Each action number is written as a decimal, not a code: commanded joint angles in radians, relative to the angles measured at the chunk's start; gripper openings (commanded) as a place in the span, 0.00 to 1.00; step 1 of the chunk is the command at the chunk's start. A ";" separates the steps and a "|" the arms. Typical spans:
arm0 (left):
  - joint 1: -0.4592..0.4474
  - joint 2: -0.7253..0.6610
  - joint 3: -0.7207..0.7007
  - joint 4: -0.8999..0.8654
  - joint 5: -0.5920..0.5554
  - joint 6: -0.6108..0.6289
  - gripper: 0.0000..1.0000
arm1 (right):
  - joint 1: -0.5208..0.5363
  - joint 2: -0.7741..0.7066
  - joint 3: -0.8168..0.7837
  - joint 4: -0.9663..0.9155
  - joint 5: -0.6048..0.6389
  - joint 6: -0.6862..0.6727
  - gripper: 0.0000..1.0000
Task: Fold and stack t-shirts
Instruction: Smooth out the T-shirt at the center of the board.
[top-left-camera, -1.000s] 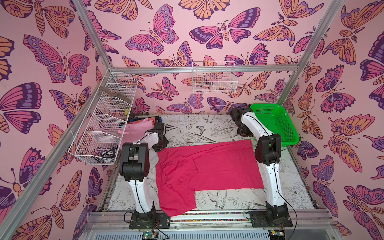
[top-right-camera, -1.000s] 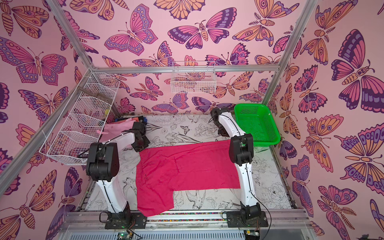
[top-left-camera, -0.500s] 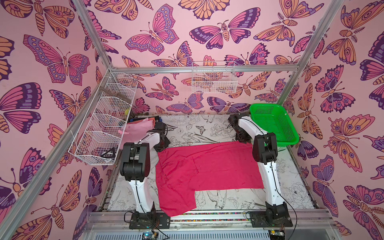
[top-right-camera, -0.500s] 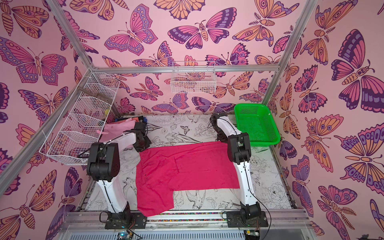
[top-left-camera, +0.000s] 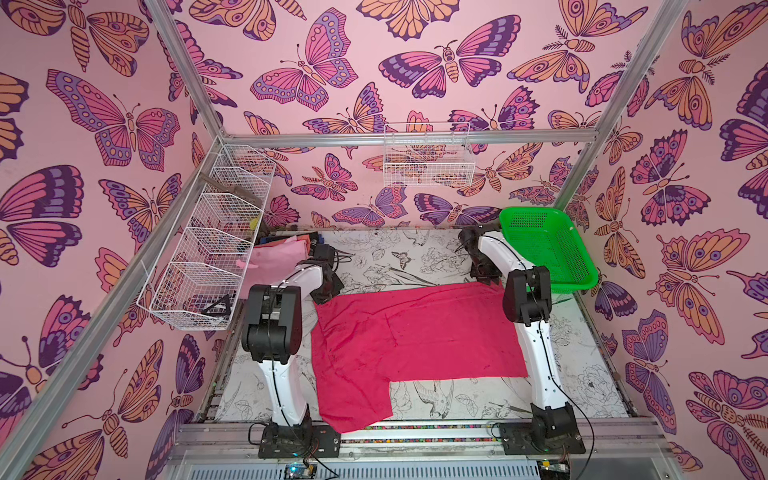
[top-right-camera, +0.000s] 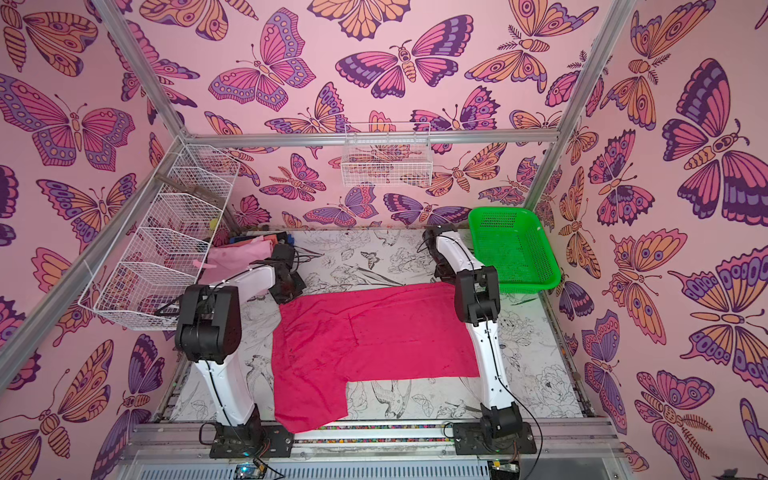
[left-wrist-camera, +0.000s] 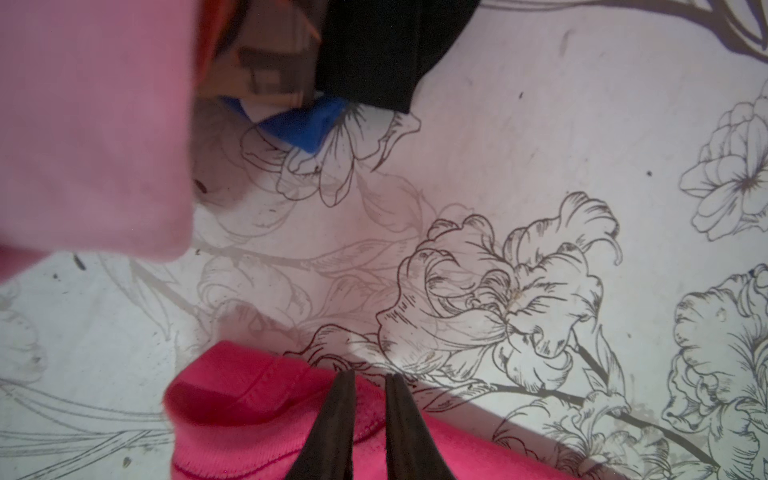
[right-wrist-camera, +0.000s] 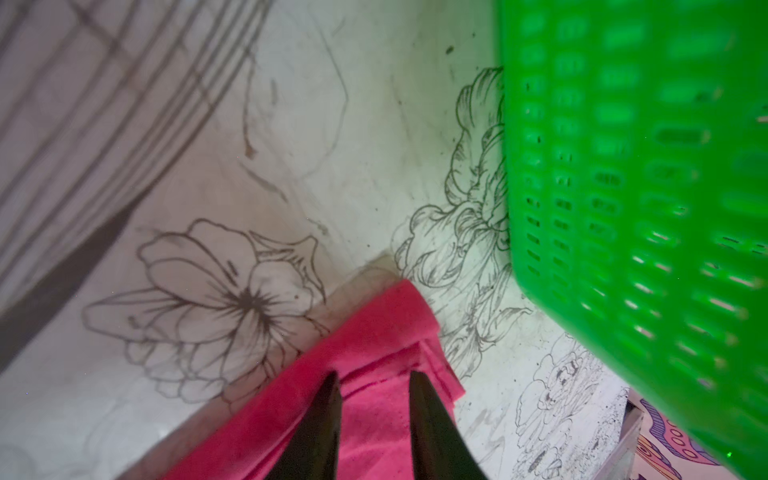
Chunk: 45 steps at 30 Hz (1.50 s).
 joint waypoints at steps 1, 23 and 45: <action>-0.008 0.006 -0.012 -0.024 -0.010 0.014 0.20 | -0.003 0.017 0.026 -0.013 -0.020 -0.012 0.33; -0.012 -0.004 -0.012 -0.022 -0.008 0.009 0.19 | -0.004 -0.009 -0.030 0.013 -0.040 -0.016 0.30; -0.012 -0.002 -0.014 -0.020 -0.014 0.007 0.19 | -0.004 -0.056 -0.093 0.023 -0.022 -0.007 0.00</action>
